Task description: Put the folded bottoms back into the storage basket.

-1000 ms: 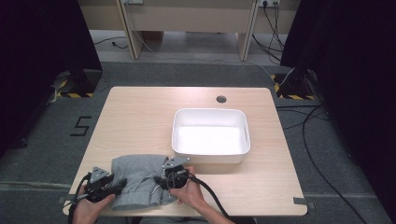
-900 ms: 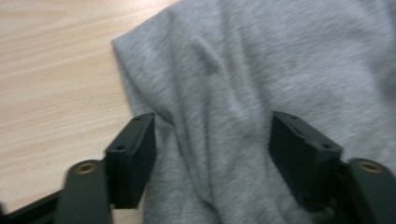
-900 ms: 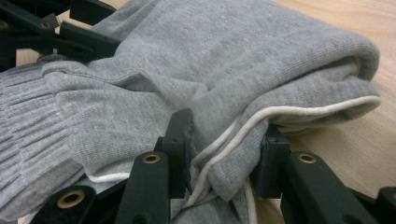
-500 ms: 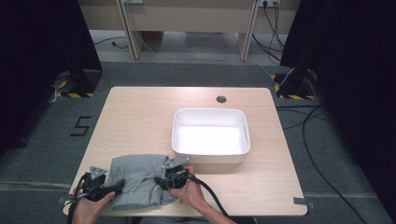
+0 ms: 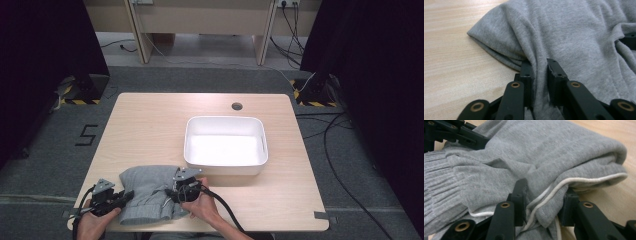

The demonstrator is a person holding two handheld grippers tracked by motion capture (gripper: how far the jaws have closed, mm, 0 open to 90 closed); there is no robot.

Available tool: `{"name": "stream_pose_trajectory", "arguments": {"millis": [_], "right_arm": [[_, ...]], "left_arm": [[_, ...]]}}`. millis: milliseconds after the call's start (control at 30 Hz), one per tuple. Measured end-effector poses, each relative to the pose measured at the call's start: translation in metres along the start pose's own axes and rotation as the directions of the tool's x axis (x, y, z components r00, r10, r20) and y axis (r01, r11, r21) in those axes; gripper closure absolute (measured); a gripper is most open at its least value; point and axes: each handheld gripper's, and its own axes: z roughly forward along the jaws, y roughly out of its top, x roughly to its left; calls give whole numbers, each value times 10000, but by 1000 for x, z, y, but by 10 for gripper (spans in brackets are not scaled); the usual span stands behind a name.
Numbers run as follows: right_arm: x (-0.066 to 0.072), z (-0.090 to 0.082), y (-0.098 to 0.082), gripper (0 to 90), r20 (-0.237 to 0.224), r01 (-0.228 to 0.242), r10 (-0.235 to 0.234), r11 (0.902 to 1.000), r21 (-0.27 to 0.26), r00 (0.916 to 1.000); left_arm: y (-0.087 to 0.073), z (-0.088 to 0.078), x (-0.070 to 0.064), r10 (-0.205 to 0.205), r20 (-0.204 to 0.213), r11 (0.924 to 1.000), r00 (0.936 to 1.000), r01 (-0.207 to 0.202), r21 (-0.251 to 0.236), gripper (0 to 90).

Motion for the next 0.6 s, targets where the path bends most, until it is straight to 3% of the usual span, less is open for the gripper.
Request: {"name": "stream_pose_trajectory", "arguments": {"millis": [167,367,600], "right_arm": [[1,-6,4,703,-214,-110,100,9989,-464,9997],[12,-24,18,739,-188,526,-549,9928,-1080,9983],[13,-47,39,745,-427,352,-426,9863,-1614,9982]], "left_arm": [[6,-10,-3,376,157,9987,9992,-370,-340,784],[21,-38,-12,926,192,9907,9955,-901,-1022,787],[44,-60,-19,1195,345,9817,9922,-1129,-1536,786]]}}
